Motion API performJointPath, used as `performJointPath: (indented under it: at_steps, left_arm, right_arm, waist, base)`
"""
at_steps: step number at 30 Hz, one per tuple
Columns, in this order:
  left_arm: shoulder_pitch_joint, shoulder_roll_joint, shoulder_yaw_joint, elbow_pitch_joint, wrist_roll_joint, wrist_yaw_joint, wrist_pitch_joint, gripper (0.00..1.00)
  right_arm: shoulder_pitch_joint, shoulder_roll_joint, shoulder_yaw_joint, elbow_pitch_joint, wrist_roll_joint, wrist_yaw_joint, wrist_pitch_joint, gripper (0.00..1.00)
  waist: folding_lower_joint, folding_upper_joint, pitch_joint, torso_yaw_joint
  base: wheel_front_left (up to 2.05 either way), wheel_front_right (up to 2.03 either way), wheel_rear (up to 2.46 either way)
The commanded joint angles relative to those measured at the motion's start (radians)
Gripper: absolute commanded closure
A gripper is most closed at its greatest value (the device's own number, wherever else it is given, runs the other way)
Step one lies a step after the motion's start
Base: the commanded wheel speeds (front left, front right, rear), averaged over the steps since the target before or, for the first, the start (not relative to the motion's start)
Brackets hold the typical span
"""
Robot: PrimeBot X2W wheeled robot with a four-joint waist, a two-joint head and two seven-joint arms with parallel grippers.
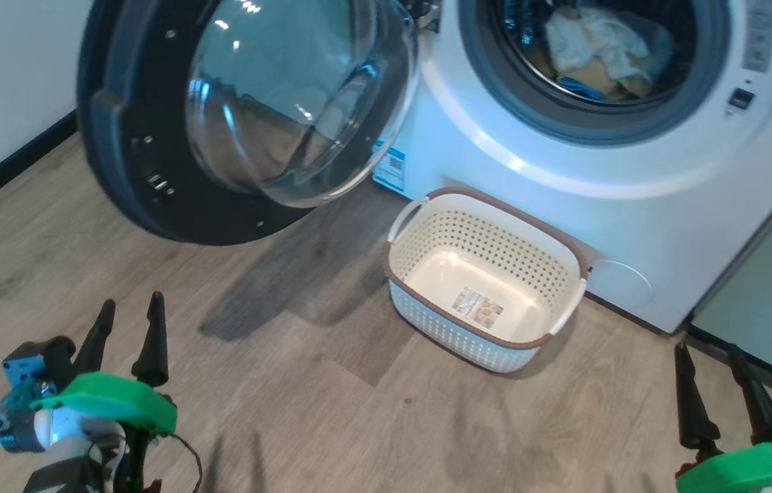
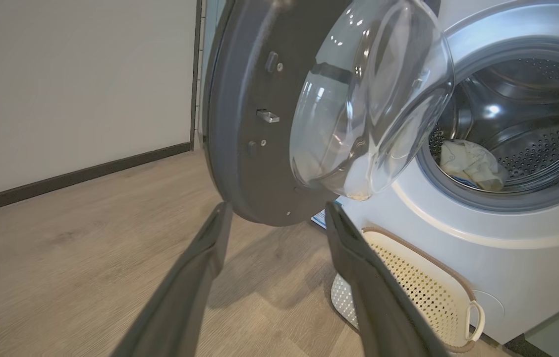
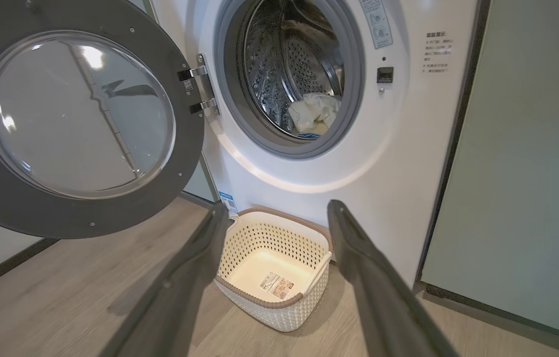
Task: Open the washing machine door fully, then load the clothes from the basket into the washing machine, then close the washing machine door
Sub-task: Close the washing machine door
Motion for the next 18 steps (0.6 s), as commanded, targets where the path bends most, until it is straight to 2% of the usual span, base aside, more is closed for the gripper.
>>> performJointPath:
  at_steps: [1, 10, 18]
  left_arm:
    - [-0.061, 0.015, 0.033, -0.028, 0.009, -0.001, -0.009, 0.0]
    - [-0.062, 0.001, 0.036, -0.029, 0.004, -0.001, -0.009, 0.0]
    - [-0.057, -0.005, 0.072, -0.034, -0.014, -0.001, -0.009, 0.0]
  right_arm:
    - [-0.048, -0.024, 0.019, -0.033, 0.0, 0.002, -0.006, 0.0]
    - [-0.049, -0.024, 0.028, -0.032, -0.001, 0.002, -0.006, 0.0]
    - [-0.053, -0.029, 0.037, -0.028, 0.002, 0.002, -0.006, 0.0]
  waist:
    - [0.0, 0.0, 0.001, 0.025]
    - [0.0, 0.0, 0.001, 0.065]
    - [0.0, 0.0, 0.0, 0.064]
  base:
    - [0.0, 0.0, 0.0]
    - [0.0, 0.0, 0.0]
    - [0.0, 0.0, 0.0]
